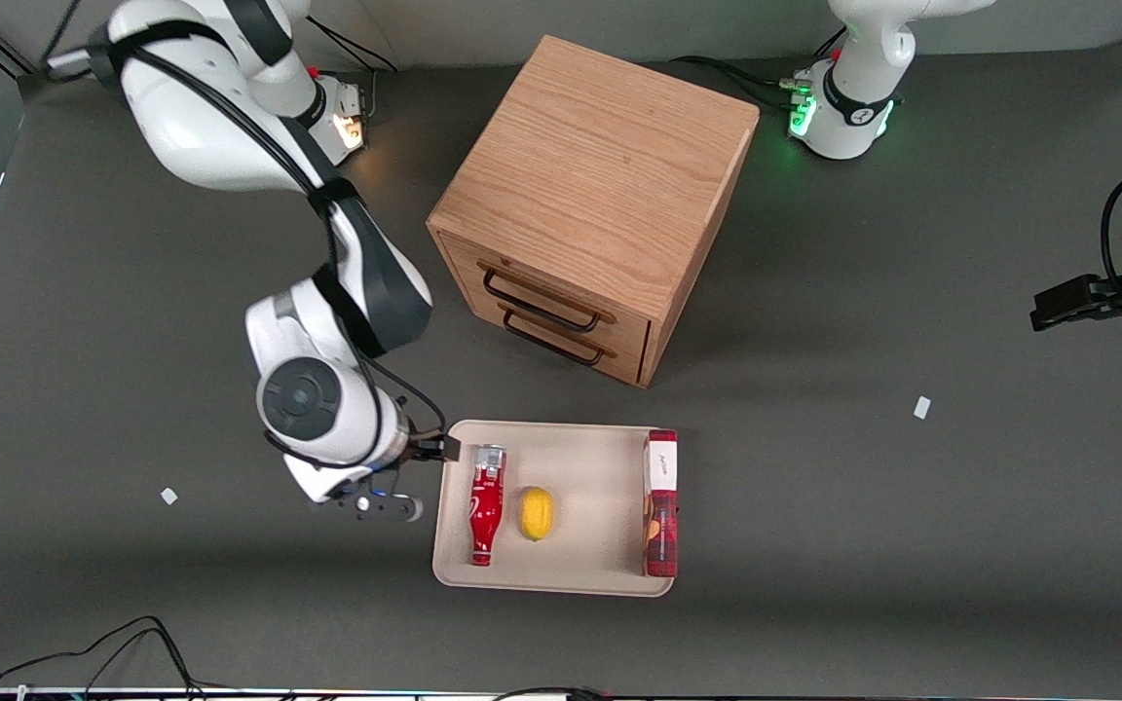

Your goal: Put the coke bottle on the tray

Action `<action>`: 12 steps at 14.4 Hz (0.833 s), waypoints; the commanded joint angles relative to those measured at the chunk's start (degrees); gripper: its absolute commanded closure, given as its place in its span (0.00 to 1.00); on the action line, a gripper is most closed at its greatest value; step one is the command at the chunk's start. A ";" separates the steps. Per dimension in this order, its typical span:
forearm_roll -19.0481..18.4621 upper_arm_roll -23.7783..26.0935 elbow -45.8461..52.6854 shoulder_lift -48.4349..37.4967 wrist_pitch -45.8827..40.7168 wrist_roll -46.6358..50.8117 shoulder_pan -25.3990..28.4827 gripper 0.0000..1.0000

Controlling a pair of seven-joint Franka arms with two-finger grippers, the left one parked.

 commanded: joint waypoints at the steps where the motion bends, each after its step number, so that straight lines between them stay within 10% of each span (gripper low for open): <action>1: 1.75 0.52 -15.52 -14.65 -0.23 0.39 -1.85 0.00; 12: 3.95 1.05 -40.33 -46.30 -7.97 -14.44 -12.74 0.00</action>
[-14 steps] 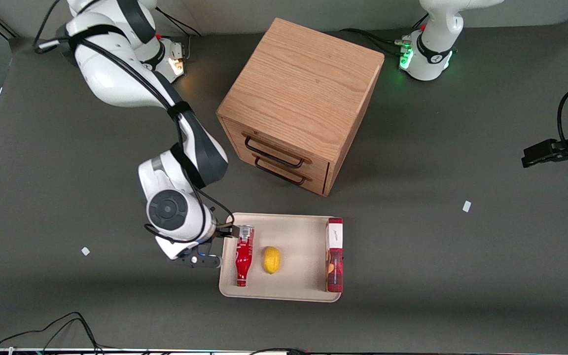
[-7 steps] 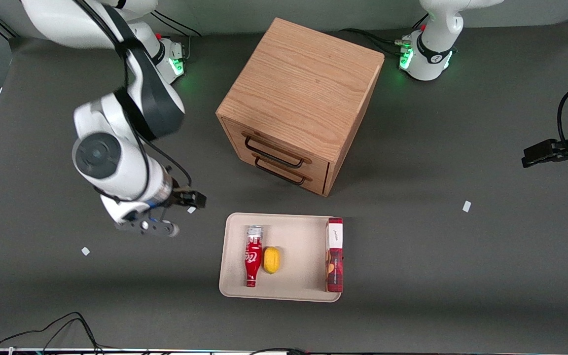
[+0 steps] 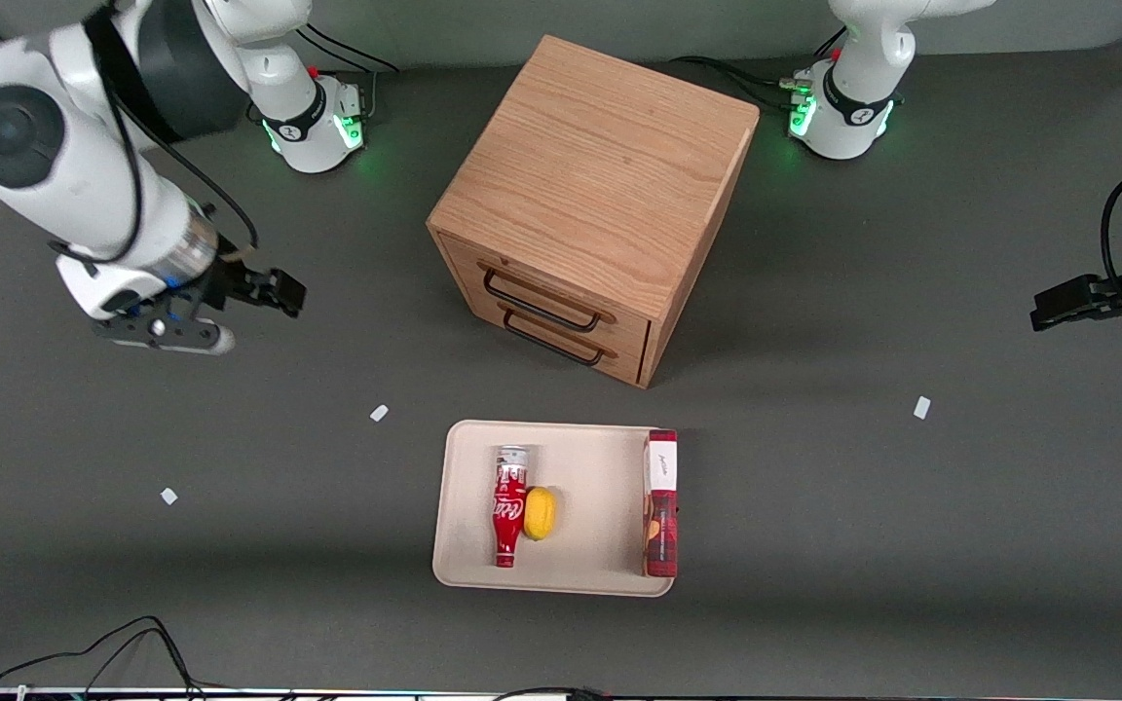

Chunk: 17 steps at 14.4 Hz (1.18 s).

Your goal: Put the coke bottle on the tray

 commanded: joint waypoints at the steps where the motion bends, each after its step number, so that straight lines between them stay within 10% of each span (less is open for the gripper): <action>1: 2.15 0.64 -6.52 -8.29 -1.24 -6.39 -3.99 0.00; 6: 3.54 -1.19 -11.37 -15.95 -3.01 -9.57 -4.89 0.00; 10: 3.64 -16.03 -9.17 -15.61 -3.10 -9.66 7.93 0.00; 17: 2.50 -13.53 -9.25 -15.52 -5.91 -11.76 4.45 0.00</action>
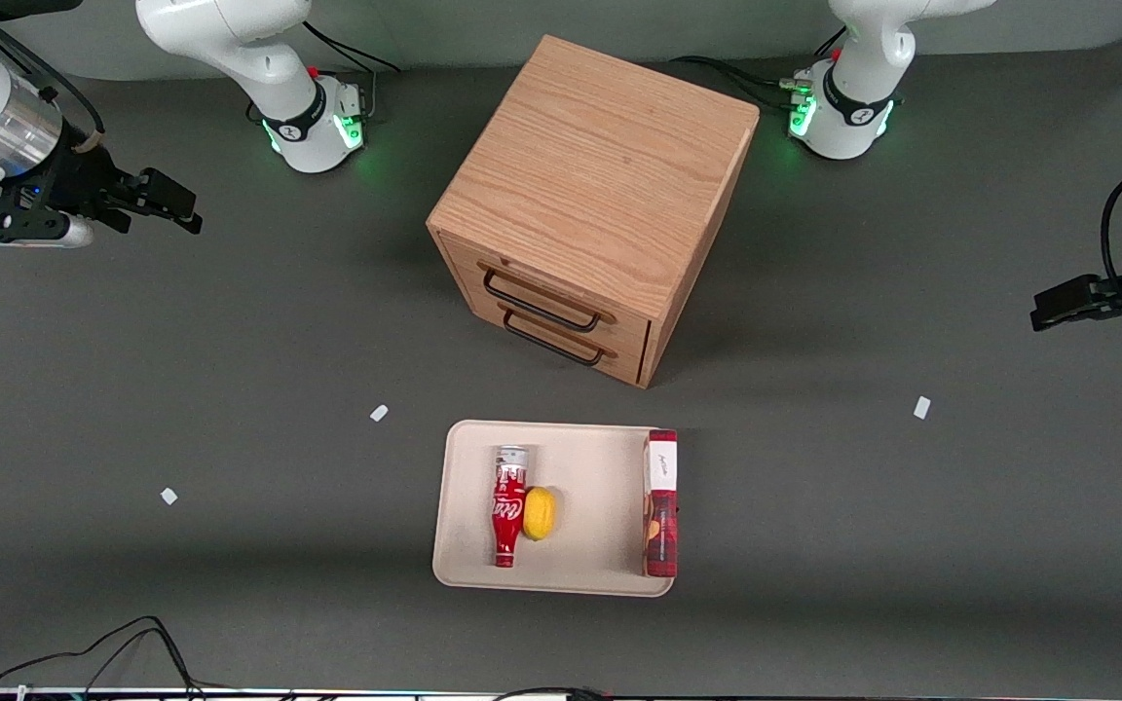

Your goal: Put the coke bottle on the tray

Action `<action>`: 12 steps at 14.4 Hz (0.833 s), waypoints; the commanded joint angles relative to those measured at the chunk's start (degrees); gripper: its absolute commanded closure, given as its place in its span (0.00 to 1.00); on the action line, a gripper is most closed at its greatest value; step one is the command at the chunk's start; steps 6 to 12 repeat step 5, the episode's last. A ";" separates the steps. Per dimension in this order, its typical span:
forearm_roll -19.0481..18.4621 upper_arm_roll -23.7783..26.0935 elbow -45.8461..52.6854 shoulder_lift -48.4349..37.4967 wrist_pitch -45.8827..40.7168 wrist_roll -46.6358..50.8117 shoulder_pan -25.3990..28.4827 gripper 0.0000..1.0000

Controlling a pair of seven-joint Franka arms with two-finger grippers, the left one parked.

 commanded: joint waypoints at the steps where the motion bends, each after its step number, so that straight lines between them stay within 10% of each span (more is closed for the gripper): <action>1: -0.26 4.37 0.01 -0.23 -1.25 -2.37 -4.73 0.00; 12: -0.26 6.15 0.01 -0.23 -1.43 -2.64 -6.25 0.00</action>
